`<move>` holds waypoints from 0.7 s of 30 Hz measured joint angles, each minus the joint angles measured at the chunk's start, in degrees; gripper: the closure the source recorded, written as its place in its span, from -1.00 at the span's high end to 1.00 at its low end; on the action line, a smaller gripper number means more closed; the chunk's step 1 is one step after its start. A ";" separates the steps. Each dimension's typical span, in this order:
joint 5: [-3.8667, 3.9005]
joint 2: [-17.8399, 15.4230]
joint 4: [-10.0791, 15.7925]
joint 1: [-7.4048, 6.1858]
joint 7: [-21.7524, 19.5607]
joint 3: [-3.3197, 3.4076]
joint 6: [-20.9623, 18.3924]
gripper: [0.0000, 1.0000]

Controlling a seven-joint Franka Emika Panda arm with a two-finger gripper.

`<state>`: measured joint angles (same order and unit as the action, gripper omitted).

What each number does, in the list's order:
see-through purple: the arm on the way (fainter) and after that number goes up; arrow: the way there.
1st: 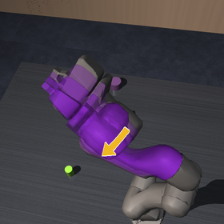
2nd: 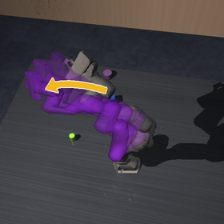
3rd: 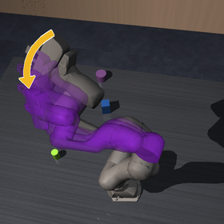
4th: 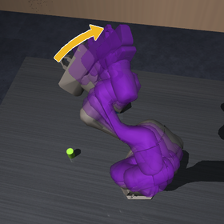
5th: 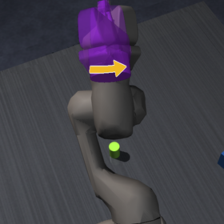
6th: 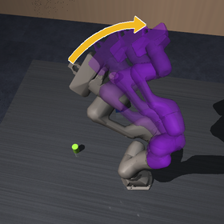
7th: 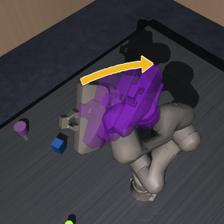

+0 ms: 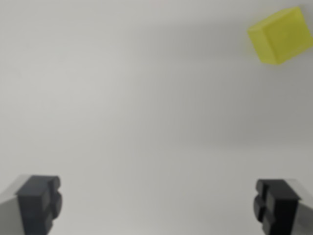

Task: Pick yellow cube

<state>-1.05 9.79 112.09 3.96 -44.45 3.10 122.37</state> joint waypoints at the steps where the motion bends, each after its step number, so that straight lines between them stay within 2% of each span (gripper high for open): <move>1: -0.02 0.29 -0.01 0.17 0.53 0.00 0.28 1.00; 21: -0.46 6.59 -1.04 3.43 10.66 -0.01 5.35 1.00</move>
<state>-1.52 16.38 111.05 7.39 -33.79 3.09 127.72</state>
